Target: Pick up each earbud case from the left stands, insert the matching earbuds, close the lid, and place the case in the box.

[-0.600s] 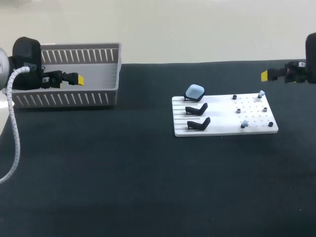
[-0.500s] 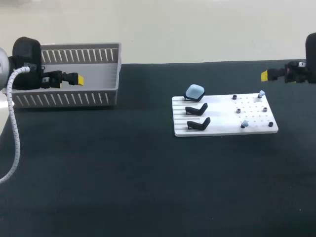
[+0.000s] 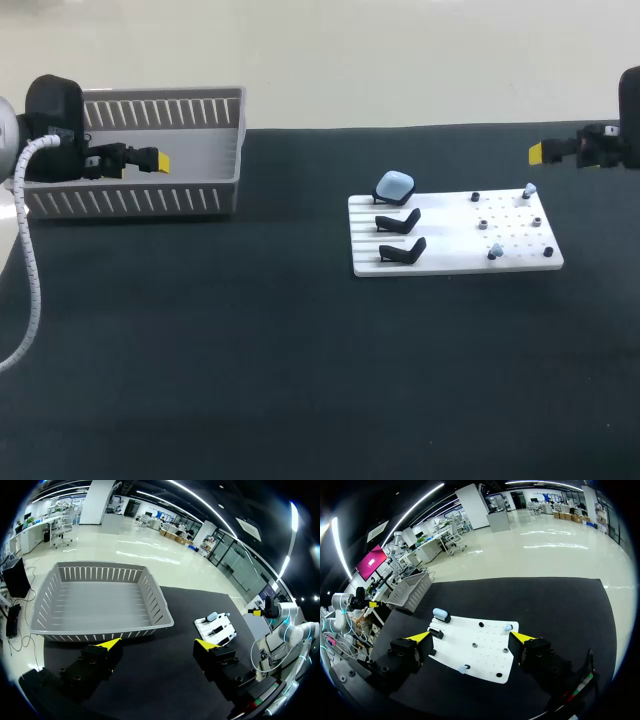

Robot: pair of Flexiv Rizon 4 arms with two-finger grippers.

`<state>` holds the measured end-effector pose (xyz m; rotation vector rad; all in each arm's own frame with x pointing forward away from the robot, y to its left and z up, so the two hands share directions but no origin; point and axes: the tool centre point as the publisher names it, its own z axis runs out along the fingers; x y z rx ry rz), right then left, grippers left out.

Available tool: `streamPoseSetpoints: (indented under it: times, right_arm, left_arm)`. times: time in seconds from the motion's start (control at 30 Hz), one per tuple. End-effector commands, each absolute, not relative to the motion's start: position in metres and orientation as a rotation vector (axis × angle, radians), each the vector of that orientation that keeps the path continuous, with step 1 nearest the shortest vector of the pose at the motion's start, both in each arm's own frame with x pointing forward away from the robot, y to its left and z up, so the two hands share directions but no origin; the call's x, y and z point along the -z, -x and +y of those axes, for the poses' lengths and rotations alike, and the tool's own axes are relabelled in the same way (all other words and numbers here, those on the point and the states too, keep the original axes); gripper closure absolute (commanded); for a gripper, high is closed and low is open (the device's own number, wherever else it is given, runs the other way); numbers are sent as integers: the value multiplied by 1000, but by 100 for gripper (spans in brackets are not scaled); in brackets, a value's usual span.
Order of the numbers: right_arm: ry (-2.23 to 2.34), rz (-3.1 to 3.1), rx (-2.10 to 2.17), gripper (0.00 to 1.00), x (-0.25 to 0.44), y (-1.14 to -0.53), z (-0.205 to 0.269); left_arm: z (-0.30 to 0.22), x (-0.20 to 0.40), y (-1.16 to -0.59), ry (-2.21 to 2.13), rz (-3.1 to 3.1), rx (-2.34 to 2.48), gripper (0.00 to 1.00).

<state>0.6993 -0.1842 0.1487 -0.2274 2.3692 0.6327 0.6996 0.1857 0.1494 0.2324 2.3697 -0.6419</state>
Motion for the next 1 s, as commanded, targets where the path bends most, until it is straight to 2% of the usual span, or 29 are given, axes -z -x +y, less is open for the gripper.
streamPoseSetpoints:
  times: [0.03,0.37,1.0]
  right_arm:
    - [227,2370,-629,0,-149,-699,-184]
    - [227,2370,-629,0,-149,-699,-184]
    - [227,2370,-629,0,-149,-699,-184]
  left_arm:
    - [185,-150,-700,-230,2375,636,0]
    - [174,-155,-698,-336,2317,706,0]
    - [109,-174,-707,-1046,2009,759,0]
